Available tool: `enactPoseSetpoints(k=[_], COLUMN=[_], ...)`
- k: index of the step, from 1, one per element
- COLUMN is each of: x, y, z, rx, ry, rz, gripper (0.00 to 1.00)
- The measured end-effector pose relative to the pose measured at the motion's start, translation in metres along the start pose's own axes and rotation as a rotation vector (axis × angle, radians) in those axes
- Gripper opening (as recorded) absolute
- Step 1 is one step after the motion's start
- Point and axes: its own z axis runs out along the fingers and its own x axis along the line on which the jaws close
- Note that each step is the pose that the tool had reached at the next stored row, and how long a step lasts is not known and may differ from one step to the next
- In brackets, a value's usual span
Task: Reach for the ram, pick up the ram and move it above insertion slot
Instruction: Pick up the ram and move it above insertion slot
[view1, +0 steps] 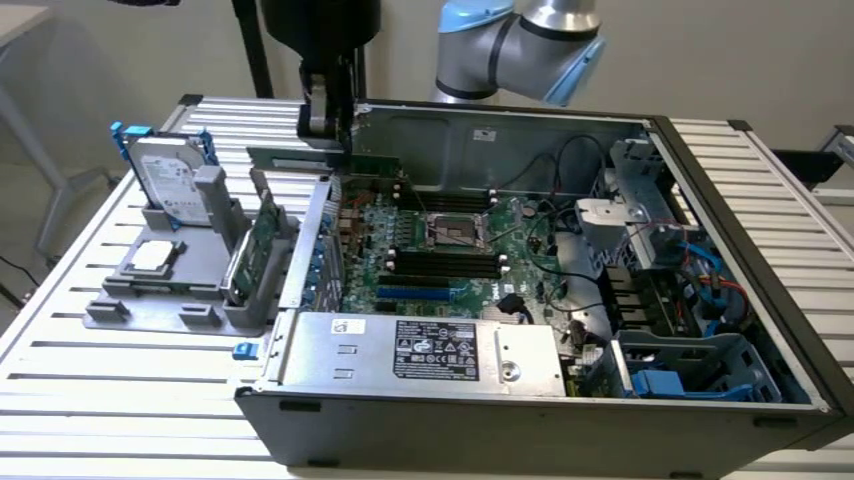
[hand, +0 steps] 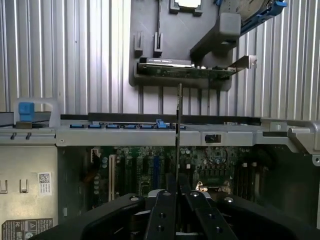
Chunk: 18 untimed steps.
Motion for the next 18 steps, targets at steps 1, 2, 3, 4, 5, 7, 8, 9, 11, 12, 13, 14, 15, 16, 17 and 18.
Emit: enactPoseSetpoints(k=[1, 2, 3, 4, 5, 7, 8, 9, 11, 12, 13, 14, 15, 16, 17, 18], x=[0.0, -0.001, -0.001, -0.001, -0.002, -0.003, -0.003, -0.004, -0.005, -0.006, -0.008, -0.01, -0.013, -0.016, -0.02, -0.024], y=[-0.0045, -0.009, -0.0135, -0.0179, -0.0224, -0.0319, -0.0364, -0.0408, -0.0499, -0.054, -0.0578, -0.0606, -0.0628, -0.0646, -0.0663, -0.068], z=[-0.0001, -0.0002, -0.0002, -0.0003, -0.0003, -0.0004, -0.0005, -0.0005, -0.0005, -0.0004, 0.0, 0.0004, 0.0011, 0.0018, 0.0027, 0.0035], rx=[0.0, -0.0001, -0.0001, -0.0001, -0.0001, -0.0002, -0.0002, -0.0002, -0.0003, -0.0003, -0.0003, -0.0004, -0.0003, -0.0003, -0.0002, -0.0002], ry=[-0.0007, -0.0012, -0.0019, -0.0022, -0.0026, -0.0029, -0.0029, -0.0029, -0.003, -0.0029, -0.0029, -0.003, -0.003, -0.003, -0.003, -0.003], rz=[0.0, 0.0, 0.0, 0.0, 0.0, 0.0, 0.0, 0.0, 0.0, 0.0, 0.0, 0.0, 0.0, 0.0, 0.0, 0.0], gripper=[0.13, 0.13, 0.13, 0.13, 0.13, 0.13, 0.13, 0.13, 0.13, 0.13, 0.13, 0.13, 0.13, 0.13, 0.13, 0.13])
